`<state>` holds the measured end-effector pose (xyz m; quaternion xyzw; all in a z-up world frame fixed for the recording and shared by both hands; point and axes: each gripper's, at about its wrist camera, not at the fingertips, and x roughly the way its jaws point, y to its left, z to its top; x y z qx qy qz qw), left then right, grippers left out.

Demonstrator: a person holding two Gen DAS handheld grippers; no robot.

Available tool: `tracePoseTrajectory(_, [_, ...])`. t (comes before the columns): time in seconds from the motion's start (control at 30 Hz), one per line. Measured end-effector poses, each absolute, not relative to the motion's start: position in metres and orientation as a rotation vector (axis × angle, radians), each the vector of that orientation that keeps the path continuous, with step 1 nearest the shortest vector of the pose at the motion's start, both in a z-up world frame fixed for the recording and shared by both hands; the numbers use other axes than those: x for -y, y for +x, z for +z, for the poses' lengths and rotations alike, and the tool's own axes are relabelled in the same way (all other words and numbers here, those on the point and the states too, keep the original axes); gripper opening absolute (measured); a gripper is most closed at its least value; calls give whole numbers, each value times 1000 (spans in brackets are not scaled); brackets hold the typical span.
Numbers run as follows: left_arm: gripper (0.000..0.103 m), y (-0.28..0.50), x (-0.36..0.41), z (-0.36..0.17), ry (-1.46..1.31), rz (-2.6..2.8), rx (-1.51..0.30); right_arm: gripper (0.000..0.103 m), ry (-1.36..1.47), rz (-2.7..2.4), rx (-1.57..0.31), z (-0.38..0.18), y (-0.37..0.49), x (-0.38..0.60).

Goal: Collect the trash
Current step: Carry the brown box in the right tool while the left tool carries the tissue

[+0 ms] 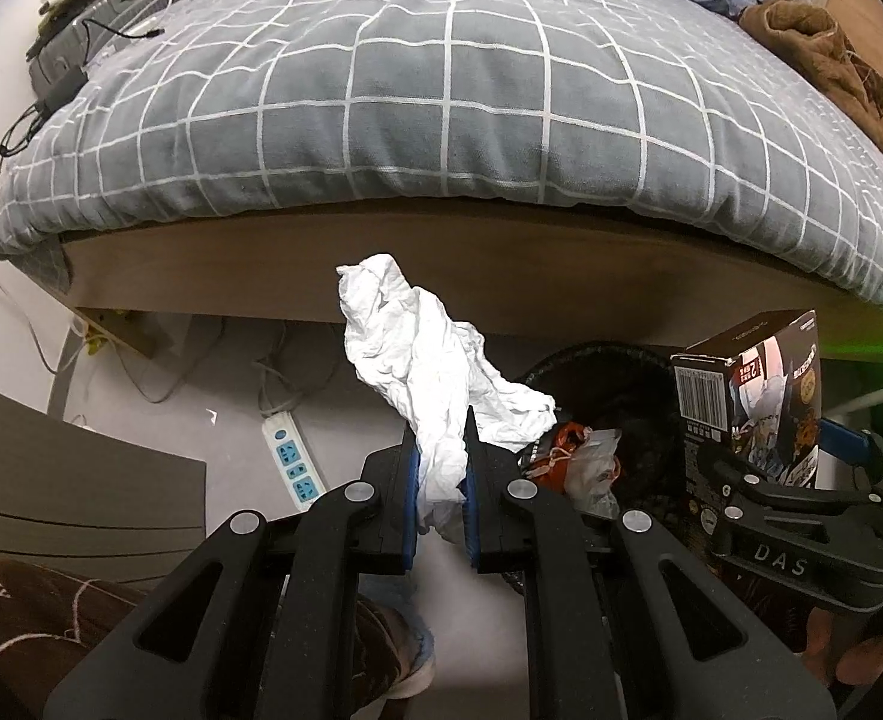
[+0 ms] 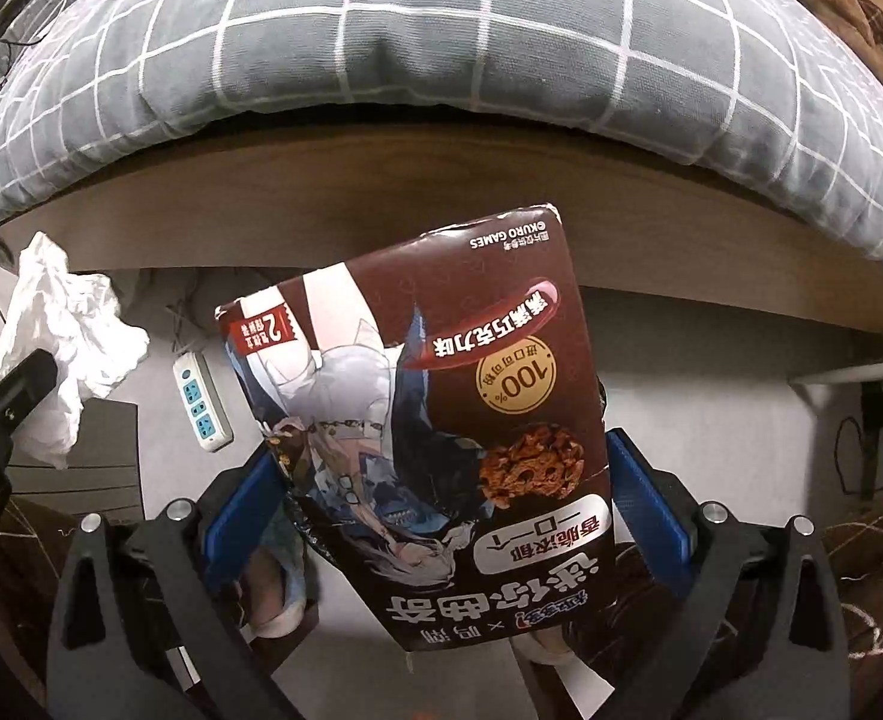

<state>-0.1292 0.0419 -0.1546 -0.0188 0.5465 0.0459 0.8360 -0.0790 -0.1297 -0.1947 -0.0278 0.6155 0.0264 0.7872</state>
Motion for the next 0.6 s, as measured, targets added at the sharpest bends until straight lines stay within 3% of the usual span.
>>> tracePoseTrajectory(0.6, [11, -120, -47, -169, -69, 91, -1183, 97, -129, 44, -1313, -206, -86, 113])
